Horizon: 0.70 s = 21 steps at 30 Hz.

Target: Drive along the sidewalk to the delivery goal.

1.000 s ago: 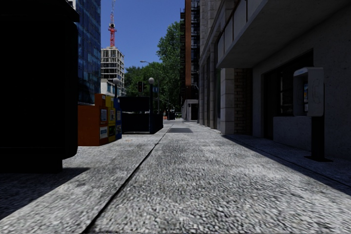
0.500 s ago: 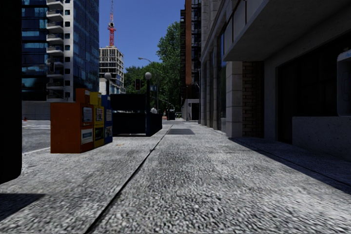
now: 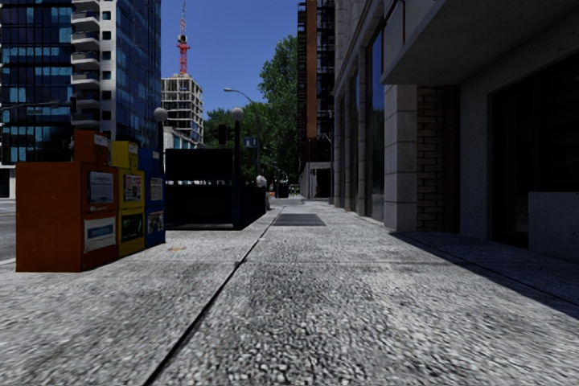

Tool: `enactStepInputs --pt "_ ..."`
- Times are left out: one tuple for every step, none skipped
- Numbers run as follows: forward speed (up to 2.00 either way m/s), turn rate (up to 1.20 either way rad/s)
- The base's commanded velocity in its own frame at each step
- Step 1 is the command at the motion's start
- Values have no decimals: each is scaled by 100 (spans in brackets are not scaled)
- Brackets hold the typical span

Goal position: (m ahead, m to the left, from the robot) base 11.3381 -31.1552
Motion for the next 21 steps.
enactStepInputs --pt "200 0" --pt "200 0" --pt "200 0" --pt "200 0" --pt "200 0" --pt "200 0" --pt "200 0" --pt "200 0" --pt "200 0" --pt "200 0" --pt "200 0" --pt "200 0" --pt "200 0" --pt "200 0" --pt "200 0" --pt "200 0" --pt "200 0" --pt "200 0" --pt "200 0" --pt "200 0" --pt "200 0"
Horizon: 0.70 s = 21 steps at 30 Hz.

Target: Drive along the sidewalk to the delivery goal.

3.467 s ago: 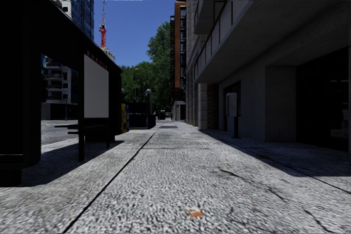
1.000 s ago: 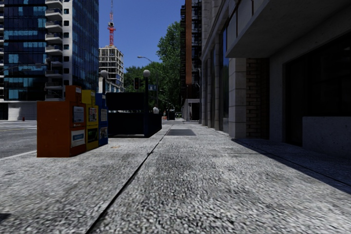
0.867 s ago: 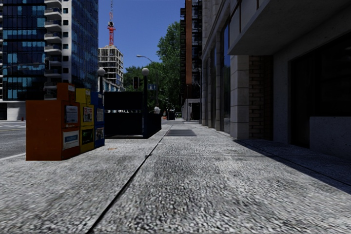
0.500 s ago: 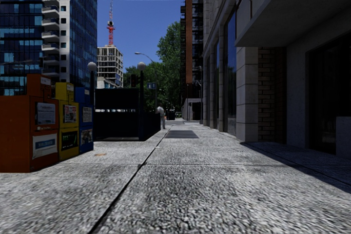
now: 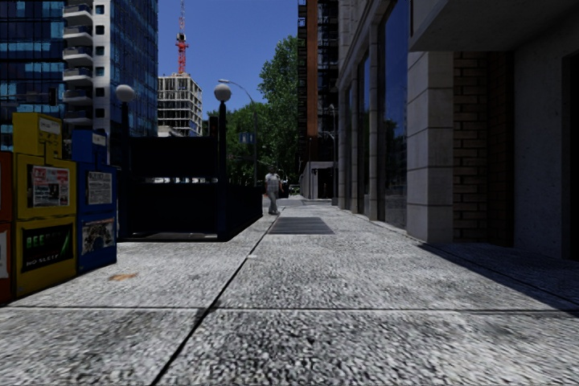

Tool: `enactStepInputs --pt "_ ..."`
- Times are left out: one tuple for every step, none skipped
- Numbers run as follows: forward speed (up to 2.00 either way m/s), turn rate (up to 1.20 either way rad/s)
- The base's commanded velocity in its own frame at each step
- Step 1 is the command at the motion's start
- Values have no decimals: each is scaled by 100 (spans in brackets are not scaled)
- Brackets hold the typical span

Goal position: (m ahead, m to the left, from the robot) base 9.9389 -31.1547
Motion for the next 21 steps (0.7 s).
enactStepInputs --pt "200 0" --pt "200 0" --pt "200 0" --pt "200 -8" --pt "200 -19" --pt "200 -22" --pt "200 -22" --pt "200 -23" --pt "200 -23" --pt "200 -23" --pt "200 -23" --pt "200 -23" --pt "200 -23" --pt "200 -23" --pt "200 -23" --pt "200 -23" --pt "200 -27" --pt "200 -30" --pt "200 -30" --pt "200 -31" --pt "200 -31"
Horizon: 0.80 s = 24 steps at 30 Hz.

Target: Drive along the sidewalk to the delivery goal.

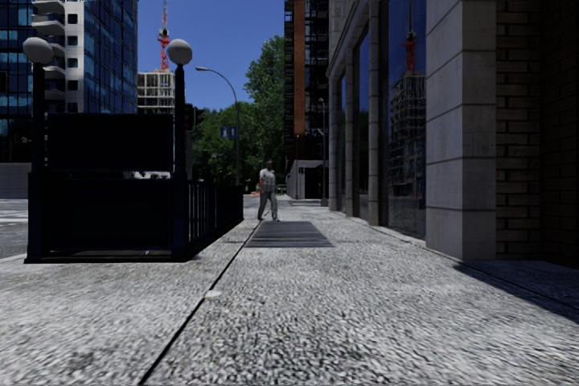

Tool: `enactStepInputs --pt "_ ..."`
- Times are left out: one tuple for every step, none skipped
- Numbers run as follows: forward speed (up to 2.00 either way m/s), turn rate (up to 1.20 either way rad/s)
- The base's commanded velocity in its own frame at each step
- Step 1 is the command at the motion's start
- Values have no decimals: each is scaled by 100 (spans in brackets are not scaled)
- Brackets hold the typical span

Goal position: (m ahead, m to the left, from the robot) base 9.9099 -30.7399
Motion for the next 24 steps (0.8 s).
enactStepInputs --pt "200 -31" --pt "200 -31" --pt "200 -32" --pt "200 -32" --pt "200 -32" --pt "200 -32" --pt "200 -32" --pt "200 -32" --pt "200 -27" --pt "200 -27" --pt "200 -12" --pt "200 -6" --pt "200 0" --pt "200 0" --pt "200 0" --pt "200 0" --pt "200 0" --pt "200 0" --pt "200 0" --pt "200 0" --pt "200 0" --pt "199 0" --pt "184 2" --pt "173 26"
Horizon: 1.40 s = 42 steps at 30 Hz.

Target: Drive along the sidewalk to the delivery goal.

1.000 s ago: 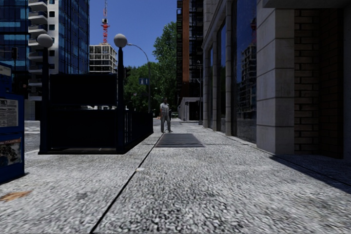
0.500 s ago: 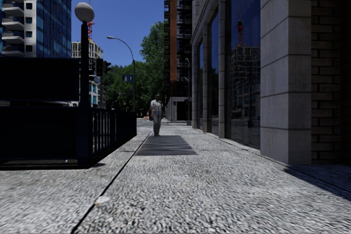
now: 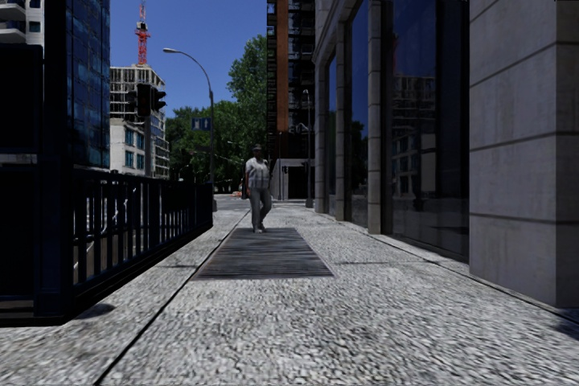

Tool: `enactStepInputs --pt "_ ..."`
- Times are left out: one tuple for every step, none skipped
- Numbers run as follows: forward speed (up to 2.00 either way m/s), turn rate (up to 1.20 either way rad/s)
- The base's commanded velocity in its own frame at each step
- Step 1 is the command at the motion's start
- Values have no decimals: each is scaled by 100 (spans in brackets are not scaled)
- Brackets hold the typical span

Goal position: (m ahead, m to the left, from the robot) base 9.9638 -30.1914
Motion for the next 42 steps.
enactStepInputs --pt "173 26" --pt "170 37" --pt "168 40" --pt "168 41" --pt "167 41" --pt "167 41" --pt "161 42" --pt "148 42" --pt "135 43" --pt "135 43" --pt "129 43" --pt "122 43" --pt "122 43" --pt "115 47" --pt "112 49" --pt "111 50" --pt "111 50" --pt "111 50" --pt "111 50" --pt "111 49" --pt "111 49" --pt "111 45" --pt "111 43" --pt "111 43" --pt "111 43" --pt "109 43" --pt "109 43" --pt "109 43" --pt "109 43" --pt "108 43" --pt "108 43" --pt "112 0" --pt "112 0" --pt "120 0" --pt "126 0" --pt "127 0" --pt "127 0" --pt "127 0" --pt "127 0" --pt "127 0" --pt "127 0" --pt "126 -4"
